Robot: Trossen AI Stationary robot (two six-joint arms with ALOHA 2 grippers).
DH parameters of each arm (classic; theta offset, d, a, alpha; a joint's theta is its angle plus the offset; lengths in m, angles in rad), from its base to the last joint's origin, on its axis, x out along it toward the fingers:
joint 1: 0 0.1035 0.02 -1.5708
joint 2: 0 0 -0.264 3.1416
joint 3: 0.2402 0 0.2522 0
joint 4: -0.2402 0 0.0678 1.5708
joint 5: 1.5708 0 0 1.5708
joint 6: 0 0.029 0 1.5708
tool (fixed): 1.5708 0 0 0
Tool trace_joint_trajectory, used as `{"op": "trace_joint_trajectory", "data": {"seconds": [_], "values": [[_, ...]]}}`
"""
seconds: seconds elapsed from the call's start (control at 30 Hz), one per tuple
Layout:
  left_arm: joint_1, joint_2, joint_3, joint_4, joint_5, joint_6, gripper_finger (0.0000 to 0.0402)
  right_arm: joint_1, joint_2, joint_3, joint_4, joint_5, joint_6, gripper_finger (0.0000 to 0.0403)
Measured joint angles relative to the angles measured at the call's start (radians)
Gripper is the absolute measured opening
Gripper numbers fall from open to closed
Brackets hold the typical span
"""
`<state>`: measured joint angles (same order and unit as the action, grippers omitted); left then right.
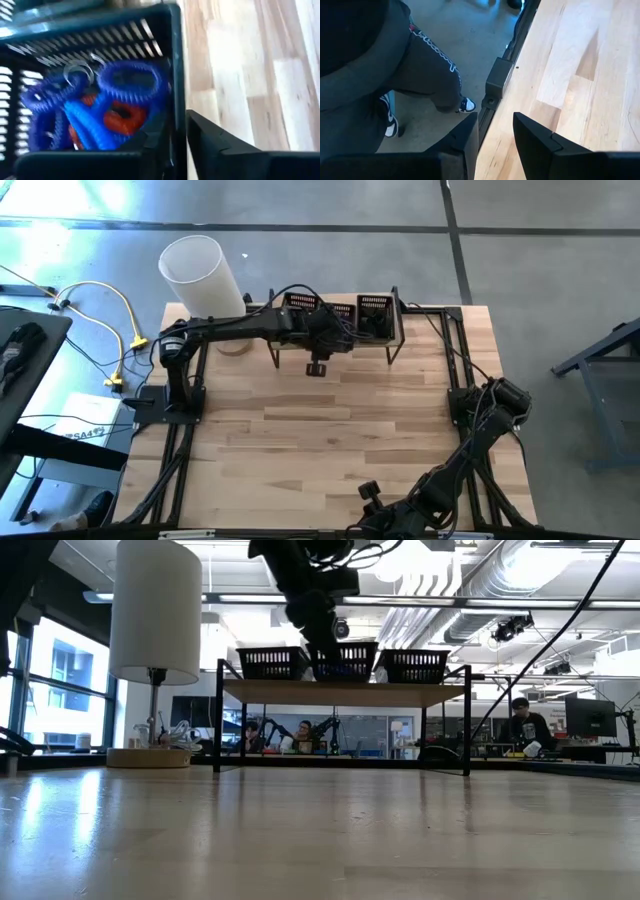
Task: Pick & Place Office Desk Supplies
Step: Put the bin onto the shelf, then return to Home Position
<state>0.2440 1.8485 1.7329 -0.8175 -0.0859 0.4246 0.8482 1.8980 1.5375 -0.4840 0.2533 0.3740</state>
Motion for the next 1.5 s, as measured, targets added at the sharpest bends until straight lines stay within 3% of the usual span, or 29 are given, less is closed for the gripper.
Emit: {"op": "trace_joint_trajectory", "data": {"seconds": [0.27, 0.43, 0.6, 0.83, 1.1, 1.2, 1.33, 1.4, 1.5], "values": [[-0.009, 0.001, 0.000, 0.056, -0.085, -0.004, 0.0111, 0.000, 0.000, 0.000, -0.001, 0.002, 0.000, 0.0110], [-0.045, -0.005, 0.005, 0.073, -0.113, -0.002, 0.0113, 0.000, 0.000, 0.000, -0.003, 0.002, 0.000, 0.0110], [-0.077, -0.005, 0.006, 0.071, -0.204, 0.020, 0.0113, 0.000, 0.000, 0.000, -0.001, 0.001, 0.000, 0.0110], [-0.144, -0.025, 0.006, 0.043, -0.268, -0.055, 0.0113, 0.000, 0.000, 0.000, 0.023, 0.003, 0.023, 0.0110], [-0.337, -0.117, 0.008, -0.032, -0.571, -0.141, 0.0113, -0.027, 0.000, 0.000, 0.174, 0.002, -0.061, 0.0110], [-0.436, -0.157, 0.008, -0.106, -0.639, -0.176, 0.0113, -0.043, 0.000, 0.000, 0.253, 0.003, -0.162, 0.0110], [-0.556, -0.218, 0.008, -0.291, -0.645, -0.311, 0.0112, -0.059, -0.005, 0.000, 0.283, 0.020, -0.254, 0.0110], [-0.610, -0.246, 0.008, -0.411, -0.620, -0.400, 0.0108, -0.059, -0.015, 0.000, 0.281, 0.091, -0.310, 0.0107], [-0.680, -0.289, 0.007, -0.556, -0.560, -0.532, 0.0092, -0.058, -0.039, 0.000, 0.285, 0.280, -0.362, 0.0091]]}}
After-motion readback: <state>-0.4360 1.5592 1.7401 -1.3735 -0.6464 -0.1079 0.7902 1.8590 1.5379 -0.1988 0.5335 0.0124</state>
